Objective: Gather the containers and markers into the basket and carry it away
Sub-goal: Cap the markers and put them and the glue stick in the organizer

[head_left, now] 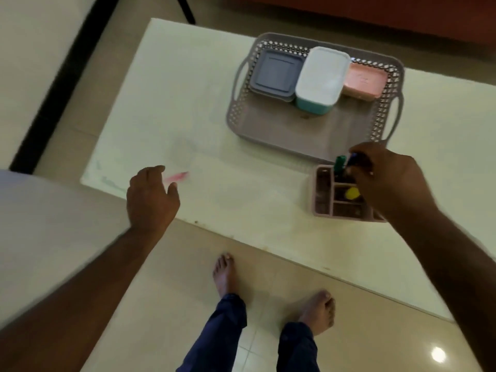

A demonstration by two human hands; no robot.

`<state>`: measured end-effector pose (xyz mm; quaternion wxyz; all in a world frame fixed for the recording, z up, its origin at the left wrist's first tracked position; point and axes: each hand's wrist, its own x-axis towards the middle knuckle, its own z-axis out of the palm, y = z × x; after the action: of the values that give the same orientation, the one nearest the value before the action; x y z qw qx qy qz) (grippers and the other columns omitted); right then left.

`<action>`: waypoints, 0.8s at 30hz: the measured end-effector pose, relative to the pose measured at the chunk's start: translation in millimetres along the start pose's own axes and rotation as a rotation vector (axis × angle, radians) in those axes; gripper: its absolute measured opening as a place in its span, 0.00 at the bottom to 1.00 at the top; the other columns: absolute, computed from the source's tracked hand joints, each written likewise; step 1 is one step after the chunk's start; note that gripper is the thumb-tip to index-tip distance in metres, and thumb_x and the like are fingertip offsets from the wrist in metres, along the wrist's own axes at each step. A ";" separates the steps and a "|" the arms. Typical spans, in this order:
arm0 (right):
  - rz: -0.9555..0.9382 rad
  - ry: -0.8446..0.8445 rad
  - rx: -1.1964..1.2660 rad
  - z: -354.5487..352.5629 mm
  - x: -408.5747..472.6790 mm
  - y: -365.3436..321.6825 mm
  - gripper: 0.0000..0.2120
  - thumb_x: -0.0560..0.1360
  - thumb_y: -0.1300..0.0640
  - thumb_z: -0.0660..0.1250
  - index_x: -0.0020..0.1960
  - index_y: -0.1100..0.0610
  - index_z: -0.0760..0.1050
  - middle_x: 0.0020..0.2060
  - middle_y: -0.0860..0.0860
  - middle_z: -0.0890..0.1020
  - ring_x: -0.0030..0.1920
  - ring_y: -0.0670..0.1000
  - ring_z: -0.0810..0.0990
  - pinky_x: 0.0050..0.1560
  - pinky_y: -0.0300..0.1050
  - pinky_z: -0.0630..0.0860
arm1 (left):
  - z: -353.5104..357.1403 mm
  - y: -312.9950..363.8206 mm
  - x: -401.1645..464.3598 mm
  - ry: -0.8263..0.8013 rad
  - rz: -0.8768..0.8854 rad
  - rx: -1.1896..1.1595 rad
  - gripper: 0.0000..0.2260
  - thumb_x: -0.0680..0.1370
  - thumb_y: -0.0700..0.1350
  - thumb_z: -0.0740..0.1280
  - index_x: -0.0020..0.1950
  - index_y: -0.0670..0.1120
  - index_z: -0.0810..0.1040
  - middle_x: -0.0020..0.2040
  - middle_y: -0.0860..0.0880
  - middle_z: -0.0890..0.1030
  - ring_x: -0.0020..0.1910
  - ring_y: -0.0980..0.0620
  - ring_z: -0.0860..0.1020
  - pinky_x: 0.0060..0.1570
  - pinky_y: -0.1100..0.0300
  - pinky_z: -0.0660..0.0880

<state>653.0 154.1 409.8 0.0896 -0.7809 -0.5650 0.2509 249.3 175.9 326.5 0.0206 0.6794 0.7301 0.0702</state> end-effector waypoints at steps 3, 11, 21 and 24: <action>0.049 0.024 0.086 -13.2 -2.2 -3.1 0.23 0.73 0.55 0.72 0.66 0.46 0.71 0.56 0.50 0.84 0.55 0.55 0.82 0.57 0.50 0.77 | -3.0 -22.1 15.0 -0.071 -0.037 0.096 0.19 0.73 0.42 0.71 0.62 0.41 0.77 0.56 0.38 0.79 0.54 0.34 0.76 0.52 0.43 0.74; -0.140 0.210 0.289 -8.5 -32.5 -106.1 0.16 0.70 0.42 0.69 0.56 0.42 0.74 0.41 0.33 0.81 0.41 0.34 0.80 0.38 0.29 0.73 | 2.2 -54.4 25.2 -0.250 -0.035 0.139 0.09 0.74 0.44 0.71 0.53 0.44 0.82 0.46 0.40 0.81 0.45 0.36 0.78 0.45 0.46 0.76; -0.056 -0.321 0.383 144.9 -12.0 -181.8 0.17 0.75 0.44 0.69 0.61 0.49 0.76 0.46 0.42 0.82 0.50 0.47 0.81 0.52 0.45 0.78 | -0.7 -26.7 31.9 -0.277 0.040 -0.176 0.04 0.79 0.45 0.66 0.49 0.45 0.76 0.44 0.46 0.79 0.42 0.44 0.77 0.41 0.51 0.74; 0.104 -0.280 0.629 137.6 -6.8 -170.1 0.21 0.72 0.39 0.71 0.60 0.48 0.77 0.43 0.41 0.81 0.47 0.46 0.83 0.50 0.50 0.81 | -16.4 16.2 26.0 -0.361 0.020 -0.546 0.04 0.79 0.51 0.66 0.51 0.52 0.74 0.43 0.58 0.79 0.38 0.58 0.76 0.37 0.62 0.71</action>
<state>441.1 186.9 365.7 0.2345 -0.7007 -0.4263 0.5218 261.3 201.7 346.5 0.3304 0.6575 0.6621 0.1418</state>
